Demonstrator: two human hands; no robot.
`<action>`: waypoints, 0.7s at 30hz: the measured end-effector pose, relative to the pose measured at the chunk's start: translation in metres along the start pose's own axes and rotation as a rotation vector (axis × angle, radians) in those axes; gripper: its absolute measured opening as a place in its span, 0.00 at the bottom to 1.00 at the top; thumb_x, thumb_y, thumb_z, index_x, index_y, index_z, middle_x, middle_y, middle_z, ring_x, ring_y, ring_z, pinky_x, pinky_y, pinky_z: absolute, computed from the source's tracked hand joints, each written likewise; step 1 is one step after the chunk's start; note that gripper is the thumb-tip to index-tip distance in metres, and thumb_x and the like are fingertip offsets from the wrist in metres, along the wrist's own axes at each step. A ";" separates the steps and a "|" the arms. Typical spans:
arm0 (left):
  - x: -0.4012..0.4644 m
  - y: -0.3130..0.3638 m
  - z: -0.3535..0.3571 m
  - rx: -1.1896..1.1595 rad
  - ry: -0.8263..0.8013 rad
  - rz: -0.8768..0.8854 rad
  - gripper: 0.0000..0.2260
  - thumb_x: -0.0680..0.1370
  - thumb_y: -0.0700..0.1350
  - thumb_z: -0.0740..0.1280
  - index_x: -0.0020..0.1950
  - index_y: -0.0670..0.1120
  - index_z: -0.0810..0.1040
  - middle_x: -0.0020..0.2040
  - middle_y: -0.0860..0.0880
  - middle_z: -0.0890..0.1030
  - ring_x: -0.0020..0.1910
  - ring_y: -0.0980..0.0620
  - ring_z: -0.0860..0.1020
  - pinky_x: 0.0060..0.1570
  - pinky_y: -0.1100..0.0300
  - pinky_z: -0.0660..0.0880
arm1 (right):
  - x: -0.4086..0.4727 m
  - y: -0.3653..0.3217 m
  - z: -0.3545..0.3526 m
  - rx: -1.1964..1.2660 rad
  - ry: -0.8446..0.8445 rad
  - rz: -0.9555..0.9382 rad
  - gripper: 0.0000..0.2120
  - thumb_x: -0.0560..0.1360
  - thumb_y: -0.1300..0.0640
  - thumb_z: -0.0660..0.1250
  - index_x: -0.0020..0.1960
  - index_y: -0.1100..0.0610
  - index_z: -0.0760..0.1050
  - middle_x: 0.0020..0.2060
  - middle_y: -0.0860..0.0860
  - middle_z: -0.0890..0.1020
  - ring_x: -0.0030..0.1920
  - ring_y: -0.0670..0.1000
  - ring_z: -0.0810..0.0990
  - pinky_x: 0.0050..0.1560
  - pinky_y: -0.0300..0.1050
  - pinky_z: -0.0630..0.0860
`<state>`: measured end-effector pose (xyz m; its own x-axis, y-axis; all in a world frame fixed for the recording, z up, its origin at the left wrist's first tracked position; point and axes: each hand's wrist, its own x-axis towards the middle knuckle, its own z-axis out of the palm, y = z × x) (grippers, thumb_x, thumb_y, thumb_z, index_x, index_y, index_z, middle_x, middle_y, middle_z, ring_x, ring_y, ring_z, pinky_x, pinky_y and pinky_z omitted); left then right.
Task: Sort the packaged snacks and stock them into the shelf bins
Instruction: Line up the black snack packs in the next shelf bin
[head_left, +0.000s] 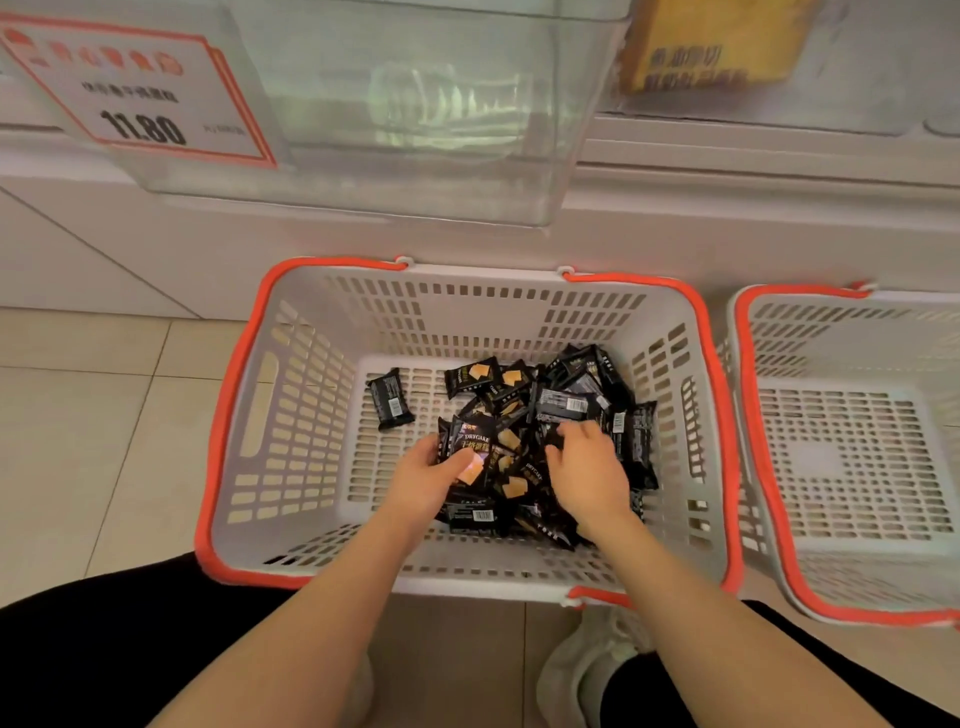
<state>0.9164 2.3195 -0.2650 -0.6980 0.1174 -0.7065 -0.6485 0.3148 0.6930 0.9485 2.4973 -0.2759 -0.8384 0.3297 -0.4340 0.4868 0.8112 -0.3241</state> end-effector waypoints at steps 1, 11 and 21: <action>0.004 -0.004 -0.002 -0.006 0.014 -0.013 0.12 0.77 0.46 0.67 0.60 0.47 0.76 0.53 0.54 0.80 0.50 0.57 0.78 0.47 0.64 0.72 | 0.001 0.008 0.002 -0.062 -0.016 0.005 0.17 0.80 0.54 0.57 0.67 0.59 0.67 0.64 0.55 0.69 0.63 0.56 0.69 0.57 0.52 0.73; 0.011 -0.012 0.010 -0.034 0.023 -0.119 0.21 0.80 0.48 0.61 0.72 0.47 0.64 0.69 0.47 0.71 0.66 0.45 0.70 0.68 0.47 0.64 | -0.001 0.034 0.021 -0.313 -0.152 -0.003 0.23 0.78 0.60 0.60 0.71 0.61 0.60 0.65 0.58 0.69 0.65 0.56 0.68 0.60 0.47 0.70; -0.004 -0.010 0.001 0.038 0.095 -0.019 0.27 0.80 0.49 0.62 0.76 0.47 0.55 0.74 0.46 0.63 0.71 0.47 0.64 0.68 0.51 0.62 | -0.017 0.013 0.002 0.349 -0.223 0.089 0.12 0.76 0.60 0.66 0.59 0.59 0.72 0.52 0.54 0.79 0.53 0.55 0.79 0.55 0.50 0.75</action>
<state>0.9256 2.3167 -0.2693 -0.7126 0.0219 -0.7013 -0.6510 0.3521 0.6725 0.9694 2.5009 -0.2741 -0.7346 0.2472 -0.6319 0.6407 0.5591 -0.5262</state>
